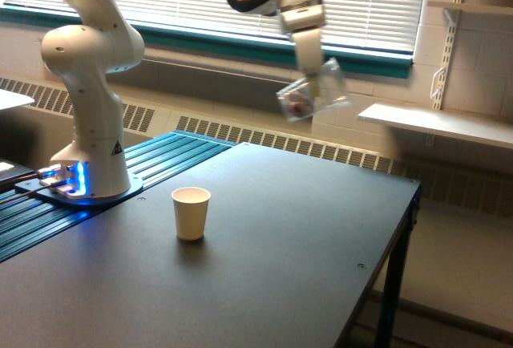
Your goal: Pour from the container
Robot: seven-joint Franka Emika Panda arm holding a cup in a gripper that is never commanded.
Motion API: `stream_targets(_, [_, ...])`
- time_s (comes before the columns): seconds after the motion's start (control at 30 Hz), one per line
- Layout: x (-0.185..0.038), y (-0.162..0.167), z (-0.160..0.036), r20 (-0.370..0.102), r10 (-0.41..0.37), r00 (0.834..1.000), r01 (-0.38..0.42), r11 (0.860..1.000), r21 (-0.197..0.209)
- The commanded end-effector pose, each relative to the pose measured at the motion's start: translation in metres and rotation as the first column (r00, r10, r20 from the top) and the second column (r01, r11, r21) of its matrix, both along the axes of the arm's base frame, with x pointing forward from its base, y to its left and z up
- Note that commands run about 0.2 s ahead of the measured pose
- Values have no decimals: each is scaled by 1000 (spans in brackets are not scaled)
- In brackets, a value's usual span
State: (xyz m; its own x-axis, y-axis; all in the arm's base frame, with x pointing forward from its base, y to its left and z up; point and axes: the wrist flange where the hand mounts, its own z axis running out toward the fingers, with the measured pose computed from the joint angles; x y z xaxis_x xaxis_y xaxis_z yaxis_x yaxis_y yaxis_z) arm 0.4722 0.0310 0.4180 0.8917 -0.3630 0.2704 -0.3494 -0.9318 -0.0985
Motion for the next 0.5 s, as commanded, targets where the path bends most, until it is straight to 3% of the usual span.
stream_targets(0.03, [-45,-16,-21,-132,29,991,-26,999,22])
stream_targets(0.3, [-82,-22,-27,-258,15,966,-3,999,45])
stream_targets(0.5, [-107,-41,-22,-327,-7,945,32,997,70])
